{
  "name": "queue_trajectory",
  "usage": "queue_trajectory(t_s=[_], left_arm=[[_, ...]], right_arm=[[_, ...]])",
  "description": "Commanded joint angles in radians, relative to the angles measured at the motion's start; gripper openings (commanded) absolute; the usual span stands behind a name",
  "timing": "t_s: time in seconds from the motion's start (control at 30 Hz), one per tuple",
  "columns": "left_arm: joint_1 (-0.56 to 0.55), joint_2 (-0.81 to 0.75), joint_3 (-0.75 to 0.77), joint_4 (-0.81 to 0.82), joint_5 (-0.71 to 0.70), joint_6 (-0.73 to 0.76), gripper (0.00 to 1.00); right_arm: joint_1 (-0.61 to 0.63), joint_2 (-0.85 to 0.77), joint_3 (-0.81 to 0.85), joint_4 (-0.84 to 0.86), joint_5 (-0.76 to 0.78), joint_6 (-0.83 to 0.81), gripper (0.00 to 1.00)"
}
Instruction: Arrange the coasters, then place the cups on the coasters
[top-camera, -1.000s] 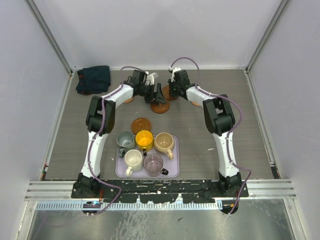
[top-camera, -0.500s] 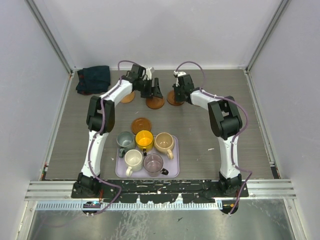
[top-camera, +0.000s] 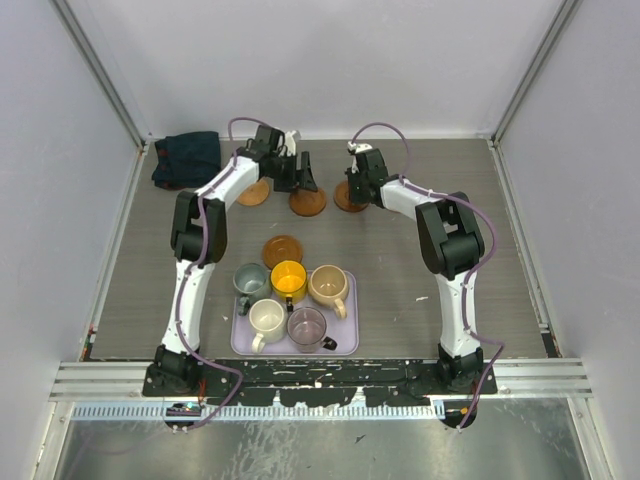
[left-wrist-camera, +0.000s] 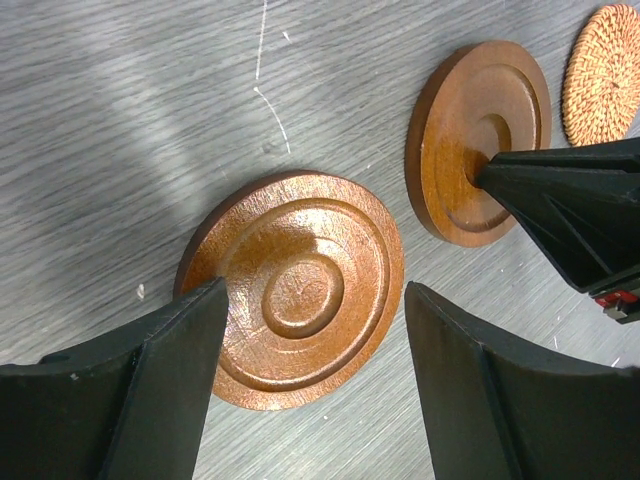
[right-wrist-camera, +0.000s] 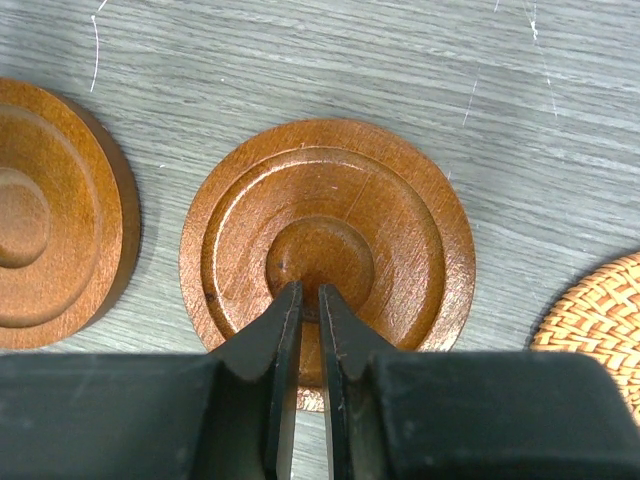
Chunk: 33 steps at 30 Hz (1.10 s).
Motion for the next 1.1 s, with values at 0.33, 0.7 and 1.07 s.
queue_trajectory(t_s=[0.33,0.7,1.07], left_arm=[[0.04,-0.015,0.004,0.016,0.007,0.012,0.73],[0.041,-0.191,-0.129,0.246,0.179,-0.057,0.74],[0.041,-0.498,-0.504,0.254,0.091,0.075,0.73]], right_arm=[[0.022,-0.023,0.032,-0.078,0.008,0.003,0.18],[0.022,-0.107,0.177,-0.007,0.072,-0.126,0.28],[0.031,-0.281,0.031,0.014,-0.025,-0.053,0.34]])
